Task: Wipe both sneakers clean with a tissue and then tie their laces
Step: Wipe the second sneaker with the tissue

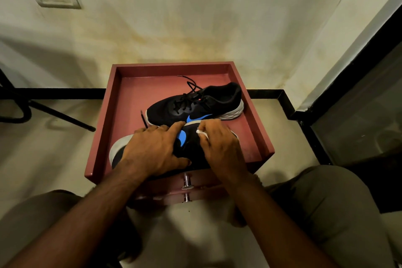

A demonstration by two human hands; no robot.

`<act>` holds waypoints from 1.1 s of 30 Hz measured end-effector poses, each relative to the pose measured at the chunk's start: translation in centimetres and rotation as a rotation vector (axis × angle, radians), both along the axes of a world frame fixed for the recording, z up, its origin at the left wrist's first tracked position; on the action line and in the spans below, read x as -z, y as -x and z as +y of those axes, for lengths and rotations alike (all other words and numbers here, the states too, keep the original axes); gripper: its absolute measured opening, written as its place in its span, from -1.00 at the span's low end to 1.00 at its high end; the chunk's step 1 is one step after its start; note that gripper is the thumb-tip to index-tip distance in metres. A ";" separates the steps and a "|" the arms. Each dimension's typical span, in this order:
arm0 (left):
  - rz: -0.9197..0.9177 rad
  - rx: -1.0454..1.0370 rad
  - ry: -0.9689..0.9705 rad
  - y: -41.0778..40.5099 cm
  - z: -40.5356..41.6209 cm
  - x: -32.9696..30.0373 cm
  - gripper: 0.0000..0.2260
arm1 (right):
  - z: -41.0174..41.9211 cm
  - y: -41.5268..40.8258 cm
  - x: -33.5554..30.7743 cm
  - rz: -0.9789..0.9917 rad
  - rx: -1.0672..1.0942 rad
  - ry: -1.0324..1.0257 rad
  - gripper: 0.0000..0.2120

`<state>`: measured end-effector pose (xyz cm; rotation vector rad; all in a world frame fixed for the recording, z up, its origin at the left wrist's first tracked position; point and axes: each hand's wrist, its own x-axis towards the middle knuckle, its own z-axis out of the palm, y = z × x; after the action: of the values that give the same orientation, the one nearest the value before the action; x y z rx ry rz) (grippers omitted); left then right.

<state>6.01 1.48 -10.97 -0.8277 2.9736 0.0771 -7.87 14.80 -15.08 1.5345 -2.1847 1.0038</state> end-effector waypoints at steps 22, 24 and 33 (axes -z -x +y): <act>0.005 -0.009 -0.044 0.2 -0.3 -0.1 -0.11 | 1.4 0.6 -0.5 -0.070 0.139 -0.068 -0.94; -0.004 -0.023 -0.040 0.3 -0.2 -0.1 -0.11 | 2.8 -0.9 0.5 -0.118 0.142 -0.125 -0.89; -0.007 -0.010 -0.018 0.1 -0.1 -0.3 -0.10 | 0.5 1.6 -3.4 -0.082 0.240 -0.257 -0.91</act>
<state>5.92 1.34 -10.70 -0.8385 2.9579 0.1002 -9.46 15.33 -11.72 1.3052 -2.5646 0.7468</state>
